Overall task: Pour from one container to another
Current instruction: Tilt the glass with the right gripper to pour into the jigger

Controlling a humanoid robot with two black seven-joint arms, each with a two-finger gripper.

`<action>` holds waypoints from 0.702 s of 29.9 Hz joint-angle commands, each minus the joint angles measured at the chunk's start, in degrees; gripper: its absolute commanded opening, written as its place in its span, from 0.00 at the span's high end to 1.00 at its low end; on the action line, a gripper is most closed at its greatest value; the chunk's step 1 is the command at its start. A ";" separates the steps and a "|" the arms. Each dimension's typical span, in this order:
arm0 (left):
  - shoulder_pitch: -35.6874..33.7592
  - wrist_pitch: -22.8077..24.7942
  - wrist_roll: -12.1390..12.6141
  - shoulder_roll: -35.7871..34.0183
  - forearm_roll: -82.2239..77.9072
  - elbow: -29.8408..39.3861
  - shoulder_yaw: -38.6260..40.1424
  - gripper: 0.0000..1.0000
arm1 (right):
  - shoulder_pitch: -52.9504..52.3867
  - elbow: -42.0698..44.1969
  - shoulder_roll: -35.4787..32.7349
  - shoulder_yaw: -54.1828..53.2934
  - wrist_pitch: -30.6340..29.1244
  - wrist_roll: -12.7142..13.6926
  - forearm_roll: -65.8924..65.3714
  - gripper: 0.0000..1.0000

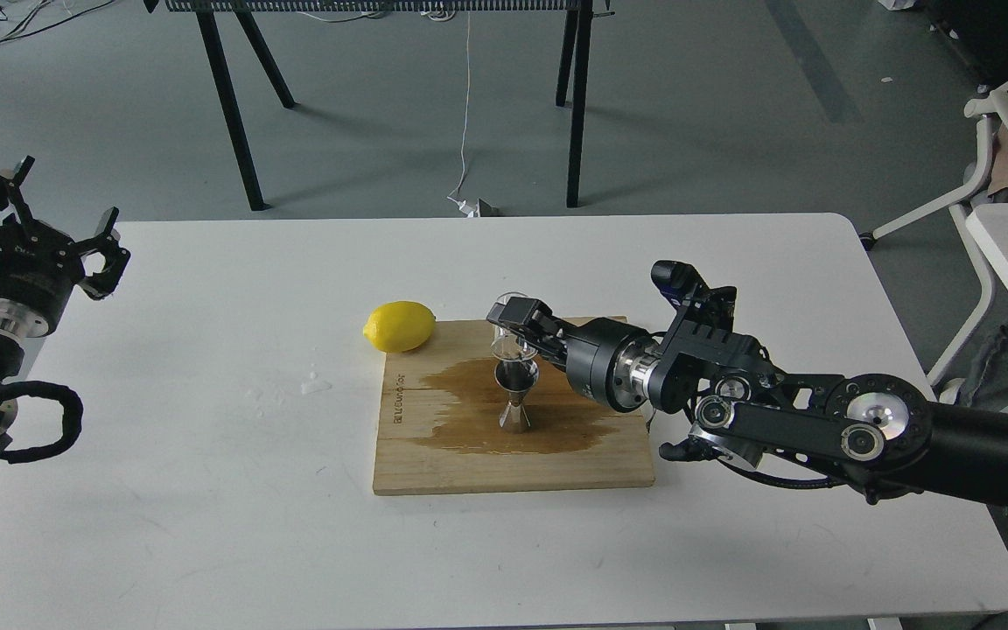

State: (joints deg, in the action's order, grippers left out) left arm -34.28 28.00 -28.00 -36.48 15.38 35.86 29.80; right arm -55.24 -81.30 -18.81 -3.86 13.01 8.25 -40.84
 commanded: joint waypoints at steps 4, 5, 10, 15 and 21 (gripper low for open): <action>0.09 0.00 0.00 0.00 0.00 0.09 0.00 0.08 | -1.45 0.00 0.00 1.40 -0.09 0.01 -0.20 0.54; 0.09 0.00 0.00 0.00 0.00 0.00 0.00 0.08 | -1.63 0.00 0.00 1.40 -0.18 0.01 -0.29 0.54; 0.62 0.00 0.00 0.09 0.00 0.00 0.00 0.08 | -3.21 0.00 0.00 4.03 -0.18 0.01 -0.38 0.54; 0.70 0.00 0.00 0.09 0.00 0.00 0.00 0.08 | -3.39 0.00 -0.09 4.30 -0.18 0.01 -1.17 0.54; 0.79 0.00 0.00 0.09 0.00 0.00 0.00 0.08 | -4.18 0.00 -0.88 4.38 -0.27 0.01 -1.61 0.54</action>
State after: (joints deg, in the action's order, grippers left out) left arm -33.52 28.00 -28.00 -36.39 15.38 35.87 29.80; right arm -58.90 -81.30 -19.12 0.46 12.76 8.26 -42.07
